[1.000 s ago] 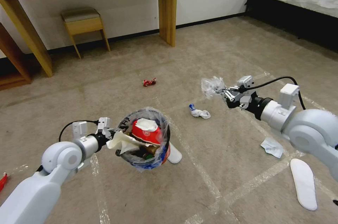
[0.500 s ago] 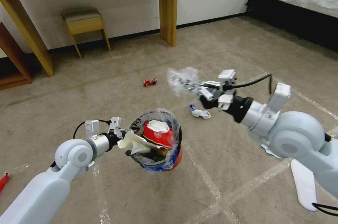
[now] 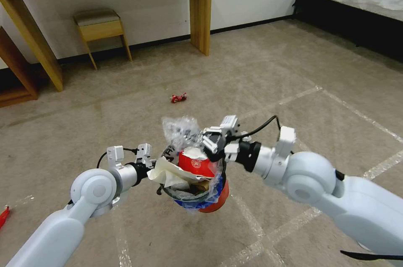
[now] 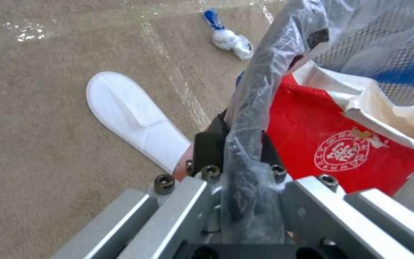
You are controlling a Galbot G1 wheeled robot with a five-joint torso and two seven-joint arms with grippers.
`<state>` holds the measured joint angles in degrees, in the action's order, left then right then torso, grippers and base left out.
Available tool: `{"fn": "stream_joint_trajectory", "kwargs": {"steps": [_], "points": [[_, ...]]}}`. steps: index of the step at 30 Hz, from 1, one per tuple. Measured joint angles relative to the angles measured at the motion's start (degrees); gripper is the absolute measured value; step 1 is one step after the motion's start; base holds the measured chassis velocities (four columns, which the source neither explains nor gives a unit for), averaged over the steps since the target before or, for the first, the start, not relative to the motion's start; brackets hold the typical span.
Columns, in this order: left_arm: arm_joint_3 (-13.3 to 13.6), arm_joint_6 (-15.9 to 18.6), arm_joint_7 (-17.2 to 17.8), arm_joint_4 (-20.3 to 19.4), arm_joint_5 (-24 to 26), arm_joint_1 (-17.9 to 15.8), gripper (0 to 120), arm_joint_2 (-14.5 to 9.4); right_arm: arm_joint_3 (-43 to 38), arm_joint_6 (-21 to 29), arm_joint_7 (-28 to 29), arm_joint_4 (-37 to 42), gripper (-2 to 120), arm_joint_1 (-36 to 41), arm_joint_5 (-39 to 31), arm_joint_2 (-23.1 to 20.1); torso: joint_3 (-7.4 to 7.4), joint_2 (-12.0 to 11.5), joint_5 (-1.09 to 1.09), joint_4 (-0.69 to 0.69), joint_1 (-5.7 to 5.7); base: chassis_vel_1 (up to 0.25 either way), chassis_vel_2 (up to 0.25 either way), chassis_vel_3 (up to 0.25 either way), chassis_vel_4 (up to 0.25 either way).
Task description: Pick up the trash bin and place the garbage on the floor into it.
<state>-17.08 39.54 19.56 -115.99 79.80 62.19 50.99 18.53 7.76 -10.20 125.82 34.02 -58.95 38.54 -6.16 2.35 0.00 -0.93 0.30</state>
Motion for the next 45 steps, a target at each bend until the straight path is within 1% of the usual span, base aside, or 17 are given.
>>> {"fn": "stream_joint_trajectory", "kwargs": {"steps": [6, 9, 15, 17, 19, 24, 27, 29, 30, 32, 33, 35, 36, 38, 39, 41, 45], "points": [[-1.50, -0.11, 0.46, -0.53, 0.82, 0.97, 1, 0.08, 1.57, 0.07, -0.14, -0.89, 0, 0.25, 1.39, 0.41, 0.00, 0.00, 0.00, 0.00, 0.00, 0.000, 0.000, 0.000, 0.000], [-3.34, -0.24, 0.79, -0.93, 1.90, 2.27, 1, 0.17, 1.46, 0.07, -0.34, -1.17, 0, 1.21, 2.10, -0.77, 0.00, 0.00, 0.00, 0.00, 0.00, 0.000, 0.000, 0.000, 0.000], [-4.28, -0.66, 1.22, -1.32, 3.10, 2.88, 1, 0.37, 1.33, 0.00, -0.26, -1.35, 0, 2.20, 2.89, -1.00, 0.00, 0.00, 0.00, -0.01, 0.00, 0.000, 0.000, 0.000, 0.000], [-4.59, -0.87, 1.35, -1.22, 3.10, 3.09, 1, 0.36, 1.33, -0.15, 0.07, -1.49, 2, 2.31, 3.21, -0.99, 0.00, 0.00, 0.01, -0.01, 0.00, 0.000, 0.000, 0.000, 0.000], [-4.99, -0.88, 1.35, -1.12, 3.05, 3.58, 1, 0.19, 0.93, -0.23, 0.43, -1.68, 9, 2.41, 3.23, -0.97, 0.00, 0.00, 0.00, 0.00, 0.00, 0.000, 0.000, 0.000, 0.000], [-5.42, -0.88, 1.28, -1.12, 2.88, 4.14, 1, 0.00, 0.24, -0.34, 0.65, -1.88, 12, 2.56, 3.22, -1.14, 0.00, 0.00, 0.00, 0.01, 0.00, 0.000, 0.000, 0.000, 0.000], [-5.52, -0.87, 1.21, -1.17, 2.85, 4.22, 1, -0.01, -0.02, -0.46, 0.59, -2.06, 20, 2.78, 3.34, -1.49, 0.00, 0.00, 0.00, 0.00, 0.00, 0.000, 0.000, 0.000, 0.000], [-5.55, -0.80, 1.09, -1.17, 2.83, 4.21, 1, -0.17, -0.67, -0.49, 0.59, -2.26, 33, 3.55, 3.61, -1.48, 0.00, 0.00, 0.00, 0.00, 0.00, 0.000, 0.000, 0.000, 0.000], [-5.55, -0.80, 1.09, -1.17, 2.83, 4.21, 1, -0.17, -0.67, -0.49, 0.59, -2.26, 33, 3.55, 3.61, -1.48, 0.00, 0.00, 0.00, 0.00, 0.00, 0.000, 0.000, 0.000, 0.000], [-5.61, -0.71, 0.95, -1.13, 2.79, 4.21, 1, -0.39, -1.29, -0.51, 0.58, -2.22, 43, 4.21, 3.70, -1.56, 0.00, 0.00, 0.01, 0.00, 0.00, 0.000, 0.000, 0.000, 0.000], [-5.61, -0.71, 0.95, -1.13, 2.79, 4.21, 1, -0.39, -1.29, -0.51, 0.58, -2.22, 43, 4.21, 3.70, -1.56, 0.00, 0.00, 0.01, 0.00, 0.00, 0.000, 0.000, 0.000, 0.000], [-5.63, -0.66, 0.84, -0.99, 2.63, 4.24, 1, -0.43, -1.86, -0.50, 0.47, -2.03, 54, 4.62, 3.76, -1.88, 0.00, 0.00, 0.00, 0.00, 0.00, 0.000, 0.000, 0.000, 0.000], [-5.63, -0.66, 0.84, -0.99, 2.63, 4.24, 1, -0.43, -1.86, -0.50, 0.47, -2.03, 54, 4.62, 3.76, -1.88, 0.00, 0.00, 0.00, 0.00, 0.00, 0.000, 0.000, 0.000, 0.000], [-5.56, -0.65, 0.80, -0.75, 2.22, 4.25, 1, -0.22, -2.39, -0.51, 0.36, -1.88, 65, 4.91, 3.79, -2.26, 0.00, 0.00, 0.00, 0.00, 0.00, 0.000, 0.000, 0.000, 0.000], [-5.56, -0.65, 0.80, -0.75, 2.22, 4.25, 1, -0.22, -2.39, -0.51, 0.36, -1.88, 65, 4.91, 3.79, -2.26, 0.00, 0.00, 0.00, 0.00, 0.00, 0.000, 0.000, 0.000, 0.000], [-5.40, -0.65, 0.77, -0.71, 2.11, 4.24, 1, -0.10, -2.82, -0.51, -0.02, -1.70, 77, 5.13, 3.83, -2.81, 0.00, 0.00, 0.00, 0.00, 0.00, 0.000, 0.000, 0.000, 0.000], [-5.27, -0.65, 0.76, -0.60, 1.92, 4.11, 1, 0.04, -3.01, -0.52, -0.15, -1.48, 87, 5.33, 3.85, -3.11, 0.00, 0.00, 0.00, 0.00, 0.00, 0.000, 0.000, 0.000, 0.000]]}}
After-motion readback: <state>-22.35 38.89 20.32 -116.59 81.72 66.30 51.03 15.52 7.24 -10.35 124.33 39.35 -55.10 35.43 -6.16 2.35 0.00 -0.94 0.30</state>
